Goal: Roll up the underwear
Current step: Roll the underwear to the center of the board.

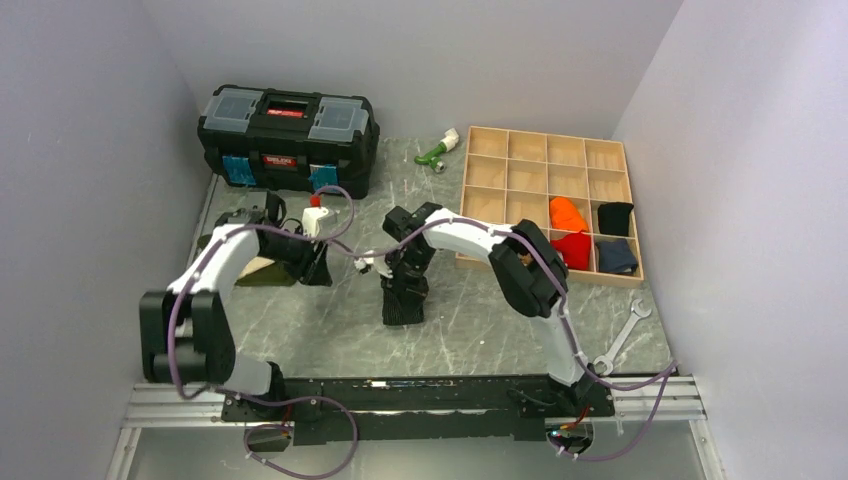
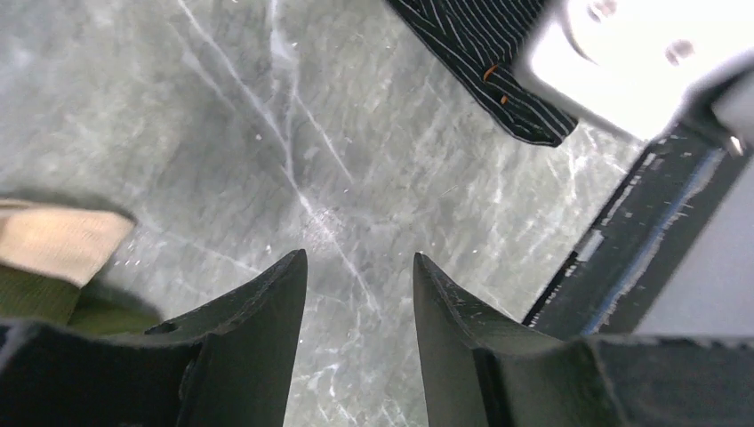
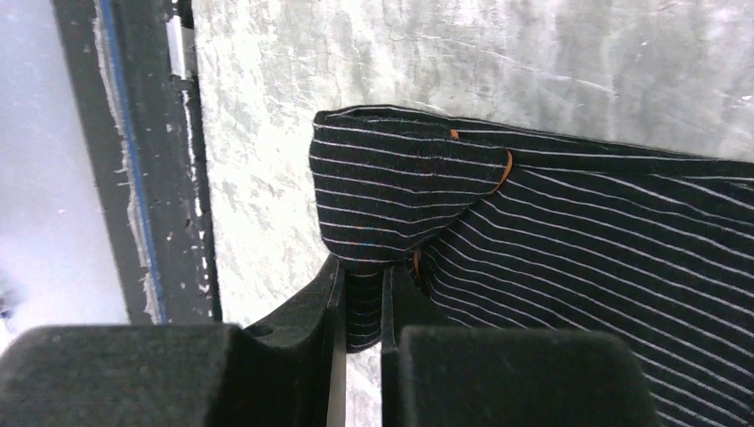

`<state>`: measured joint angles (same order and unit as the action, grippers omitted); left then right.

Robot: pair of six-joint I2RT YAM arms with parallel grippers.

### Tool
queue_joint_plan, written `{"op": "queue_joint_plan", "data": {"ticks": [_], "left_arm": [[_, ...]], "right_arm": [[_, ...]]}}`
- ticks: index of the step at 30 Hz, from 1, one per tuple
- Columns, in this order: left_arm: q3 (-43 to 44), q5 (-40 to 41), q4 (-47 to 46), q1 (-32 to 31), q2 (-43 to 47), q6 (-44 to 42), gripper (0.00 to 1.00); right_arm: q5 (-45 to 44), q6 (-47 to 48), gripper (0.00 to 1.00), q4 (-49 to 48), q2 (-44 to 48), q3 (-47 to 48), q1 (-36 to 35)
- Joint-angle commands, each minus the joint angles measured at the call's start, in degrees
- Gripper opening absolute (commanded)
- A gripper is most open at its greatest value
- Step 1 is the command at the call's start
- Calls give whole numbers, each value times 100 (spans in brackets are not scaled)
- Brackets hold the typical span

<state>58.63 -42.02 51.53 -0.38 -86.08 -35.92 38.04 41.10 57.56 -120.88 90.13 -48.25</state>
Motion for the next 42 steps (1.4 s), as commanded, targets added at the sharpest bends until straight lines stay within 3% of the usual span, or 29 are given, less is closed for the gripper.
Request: {"op": "queue_joint_plan", "data": {"ticks": [1, 7, 15, 26, 42], "left_arm": [[-693, 416, -1122, 7, 1191, 352, 53], [-1455, 392, -1549, -110, 2615, 74, 58], [-1984, 1497, -2207, -2200, 3499, 58, 62], [-1917, 3069, -3242, -4651, 2235, -159, 63], [-1738, 3567, -3973, -5252, 1000, -332, 72]], "right_arm": [[1061, 564, 0, 1207, -643, 891, 365], [1885, 1275, 0, 2627, -1848, 2162, 773], [2119, 1254, 1, 2837, -2503, 2468, 909], [2049, 1153, 3, 2836, -2771, 2681, 905], [1910, 1122, 3, 2839, -2854, 2700, 888]]}}
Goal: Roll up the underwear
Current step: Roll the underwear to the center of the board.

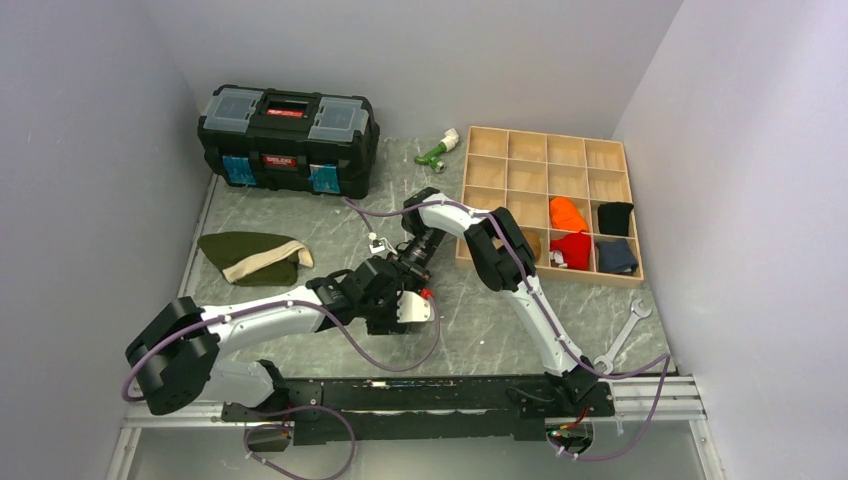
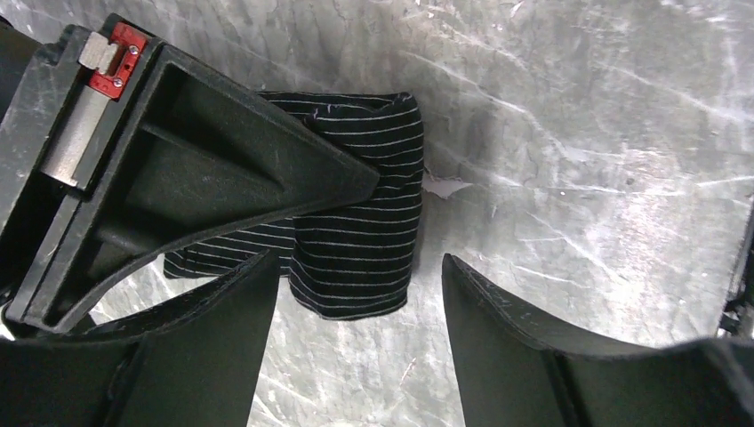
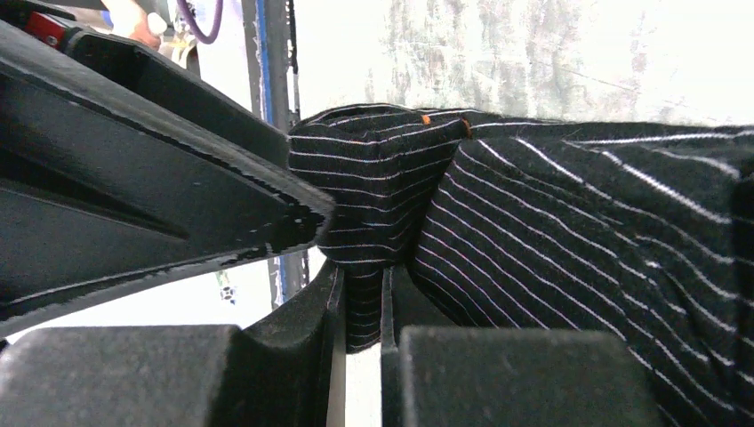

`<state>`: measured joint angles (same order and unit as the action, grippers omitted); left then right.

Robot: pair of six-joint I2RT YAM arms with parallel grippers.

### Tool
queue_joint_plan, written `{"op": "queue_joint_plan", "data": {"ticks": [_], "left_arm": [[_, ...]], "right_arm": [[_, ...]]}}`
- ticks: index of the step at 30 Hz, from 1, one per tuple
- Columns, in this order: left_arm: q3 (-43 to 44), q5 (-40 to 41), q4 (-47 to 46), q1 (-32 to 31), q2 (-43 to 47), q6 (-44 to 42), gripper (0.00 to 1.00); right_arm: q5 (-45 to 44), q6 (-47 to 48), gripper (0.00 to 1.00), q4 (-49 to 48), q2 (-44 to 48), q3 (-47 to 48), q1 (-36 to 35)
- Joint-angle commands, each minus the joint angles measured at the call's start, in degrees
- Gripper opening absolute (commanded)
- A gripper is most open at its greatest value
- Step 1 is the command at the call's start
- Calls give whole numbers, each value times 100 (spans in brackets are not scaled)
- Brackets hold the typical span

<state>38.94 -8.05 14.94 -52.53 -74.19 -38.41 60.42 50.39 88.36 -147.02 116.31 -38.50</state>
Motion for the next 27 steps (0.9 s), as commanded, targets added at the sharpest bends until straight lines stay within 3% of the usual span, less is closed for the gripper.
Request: {"op": "queue_joint_plan", "data": {"ticks": [1, 6, 12, 20, 27], "left_arm": [[236, 189, -350, -38, -255, -79, 72], [219, 342, -538, -38, -537, -150, 72], [226, 246, -524, -38, -810, -133, 63], [189, 257, -273, -49, -954, -153, 37], [223, 292, 15, -55, -1177, -226, 13]], "right_arm": [[-329, 191, 3, -240, -242, 77, -91], [-340, 187, 3, -245, -251, 81, -105], [-338, 182, 3, -245, -247, 84, -104], [-355, 164, 4, -249, -209, 87, -104], [-403, 129, 11, -251, -136, 129, -99]]}}
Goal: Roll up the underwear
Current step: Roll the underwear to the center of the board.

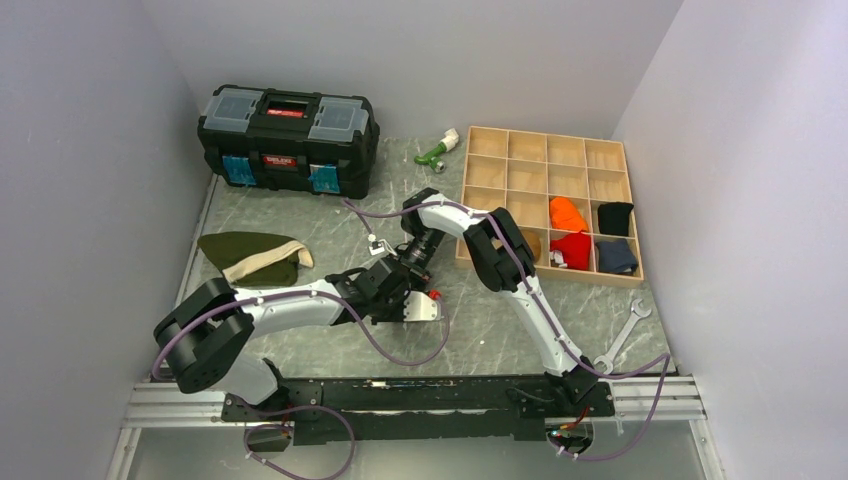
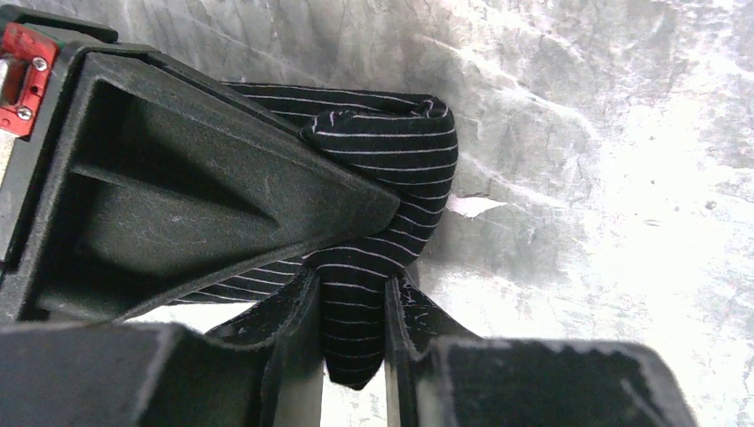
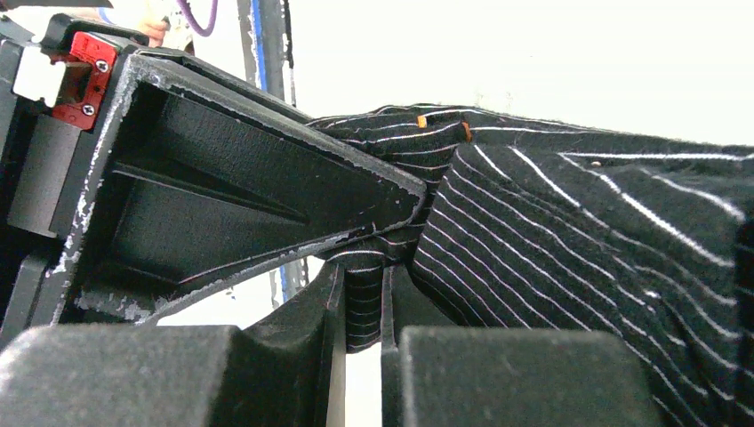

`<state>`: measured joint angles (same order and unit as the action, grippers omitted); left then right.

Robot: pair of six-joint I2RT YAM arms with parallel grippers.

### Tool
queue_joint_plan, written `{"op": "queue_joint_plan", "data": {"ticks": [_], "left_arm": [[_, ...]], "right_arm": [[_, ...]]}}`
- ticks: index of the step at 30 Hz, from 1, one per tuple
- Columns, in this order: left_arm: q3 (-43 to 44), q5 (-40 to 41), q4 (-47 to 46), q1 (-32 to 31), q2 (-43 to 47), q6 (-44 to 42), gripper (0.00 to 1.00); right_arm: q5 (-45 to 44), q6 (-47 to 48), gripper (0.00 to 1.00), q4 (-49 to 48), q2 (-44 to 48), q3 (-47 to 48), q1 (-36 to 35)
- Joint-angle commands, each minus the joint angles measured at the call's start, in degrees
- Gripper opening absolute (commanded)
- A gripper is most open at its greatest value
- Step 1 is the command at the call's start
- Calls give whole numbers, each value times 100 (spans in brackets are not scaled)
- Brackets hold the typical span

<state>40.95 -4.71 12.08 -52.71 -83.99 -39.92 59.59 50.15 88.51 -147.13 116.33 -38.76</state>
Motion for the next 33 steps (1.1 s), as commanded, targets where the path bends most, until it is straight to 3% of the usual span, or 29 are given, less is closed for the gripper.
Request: {"op": "queue_joint_plan", "data": {"ticks": [1, 4, 16, 26, 33], "left_arm": [[0, -48, 330, -38, -206, -81, 10], [-45, -72, 358, -38, -222, -69, 0], [-238, -203, 518, -55, -137, -11, 0], [-257, -273, 594, -60, -127, -2, 0], [20, -765, 1004, 5, -268, -52, 0]], "right_arm": [[-329, 145, 13, -269, -111, 133, -70], [-371, 99, 18, -302, -60, 126, -68], [-611, -261, 36, -743, 743, -190, 148], [-701, -251, 38, -675, 1335, -320, 612], [-778, -357, 38, -895, 2143, -798, 1073]]}}
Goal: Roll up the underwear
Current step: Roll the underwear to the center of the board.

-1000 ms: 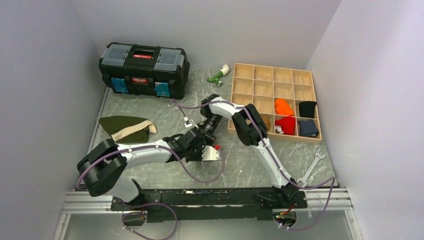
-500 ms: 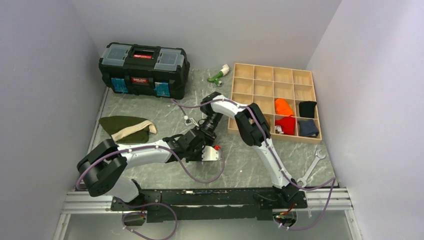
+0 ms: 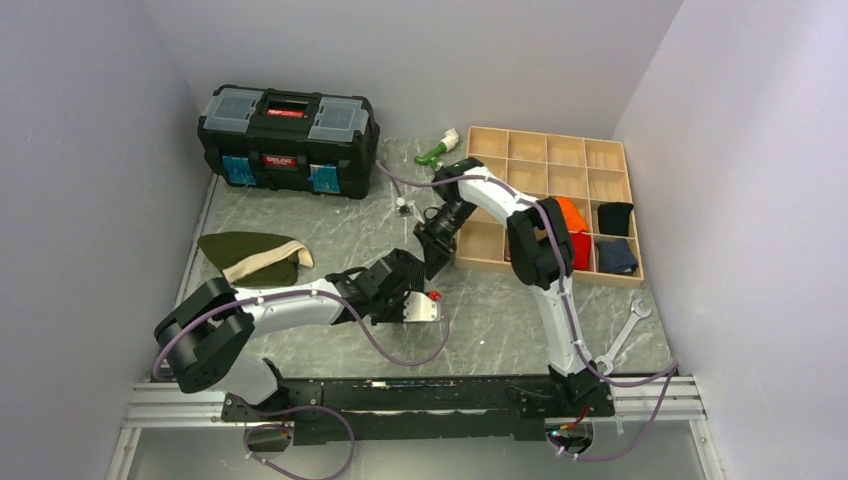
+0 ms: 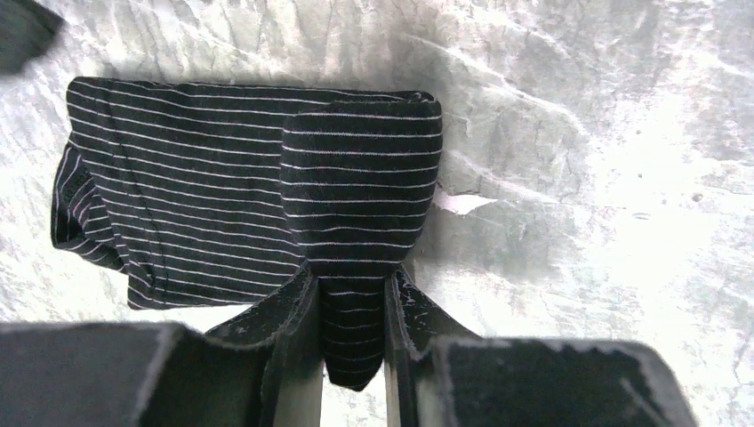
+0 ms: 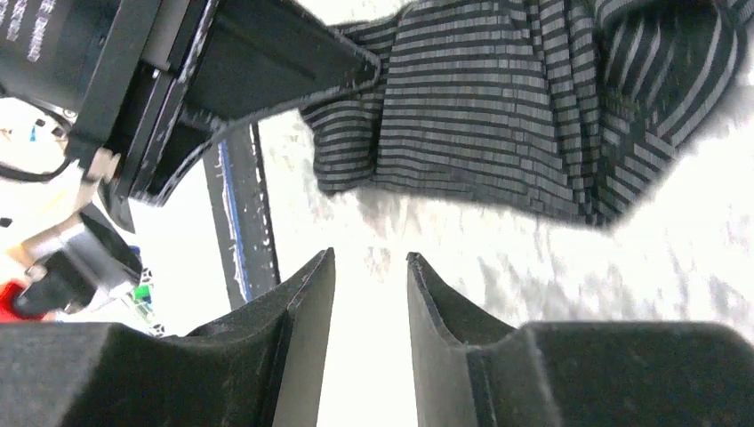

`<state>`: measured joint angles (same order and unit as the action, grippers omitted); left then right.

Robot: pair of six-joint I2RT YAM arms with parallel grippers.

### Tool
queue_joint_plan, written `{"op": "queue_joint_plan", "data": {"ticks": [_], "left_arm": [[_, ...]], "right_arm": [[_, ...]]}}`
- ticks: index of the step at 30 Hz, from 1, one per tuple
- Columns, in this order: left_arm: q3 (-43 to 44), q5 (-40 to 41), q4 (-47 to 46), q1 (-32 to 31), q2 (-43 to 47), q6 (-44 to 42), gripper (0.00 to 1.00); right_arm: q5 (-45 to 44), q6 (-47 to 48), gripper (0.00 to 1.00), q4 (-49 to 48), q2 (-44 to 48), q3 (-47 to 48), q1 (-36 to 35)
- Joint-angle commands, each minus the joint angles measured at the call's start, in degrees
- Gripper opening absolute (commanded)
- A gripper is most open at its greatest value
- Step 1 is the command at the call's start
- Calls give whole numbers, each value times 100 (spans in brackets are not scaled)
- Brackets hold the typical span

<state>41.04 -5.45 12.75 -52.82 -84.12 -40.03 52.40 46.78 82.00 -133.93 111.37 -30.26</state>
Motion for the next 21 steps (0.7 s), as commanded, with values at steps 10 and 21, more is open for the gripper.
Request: {"op": "queue_joint_plan", "data": {"ticks": [10, 21], "left_arm": [[1124, -2165, 2220, 1013, -1110, -405, 0], [2781, -3573, 4252, 1958, -2803, -1006, 0]], "right_arm": [[-406, -1108, 38, -2143, 2787, -1946, 1026], [-1252, -1866, 50, -4271, 4824, -4046, 1018]]}}
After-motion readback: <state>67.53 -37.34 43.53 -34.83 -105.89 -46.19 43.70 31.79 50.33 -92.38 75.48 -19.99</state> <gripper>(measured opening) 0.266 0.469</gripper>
